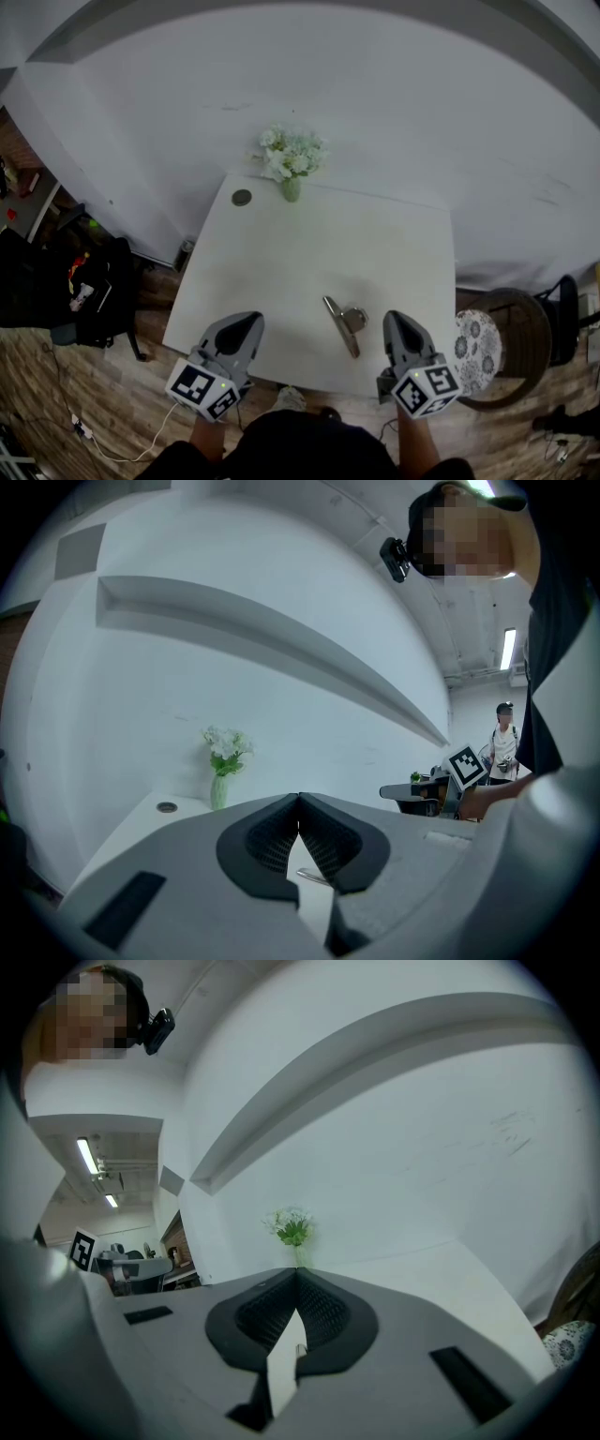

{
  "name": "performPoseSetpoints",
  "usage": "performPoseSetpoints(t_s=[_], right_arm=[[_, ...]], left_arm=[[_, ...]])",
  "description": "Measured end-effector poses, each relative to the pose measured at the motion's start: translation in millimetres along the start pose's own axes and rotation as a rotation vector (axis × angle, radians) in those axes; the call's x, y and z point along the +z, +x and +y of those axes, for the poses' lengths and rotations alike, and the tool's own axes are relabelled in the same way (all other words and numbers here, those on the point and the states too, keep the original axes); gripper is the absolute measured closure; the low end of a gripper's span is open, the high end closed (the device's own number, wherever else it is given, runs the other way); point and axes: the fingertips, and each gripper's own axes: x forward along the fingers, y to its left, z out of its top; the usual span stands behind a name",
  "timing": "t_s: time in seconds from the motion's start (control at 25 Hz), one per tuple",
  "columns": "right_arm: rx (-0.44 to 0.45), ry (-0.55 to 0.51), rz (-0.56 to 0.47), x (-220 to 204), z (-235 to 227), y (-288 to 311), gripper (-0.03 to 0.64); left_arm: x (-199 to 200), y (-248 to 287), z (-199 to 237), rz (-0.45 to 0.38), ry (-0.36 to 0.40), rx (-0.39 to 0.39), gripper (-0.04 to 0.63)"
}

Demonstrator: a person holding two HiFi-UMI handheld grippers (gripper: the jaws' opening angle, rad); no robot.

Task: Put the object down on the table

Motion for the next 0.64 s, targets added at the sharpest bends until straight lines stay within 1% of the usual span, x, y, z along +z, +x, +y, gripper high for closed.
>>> performPoseSetpoints(t_s=[0.64], right_arm=[[-0.011, -0.004, 0.012, -2.5, 1.1, 5.0, 0.620]], left_arm=[[-1.0, 3.2, 7.6, 0.007, -0.005, -0.009, 0.595]])
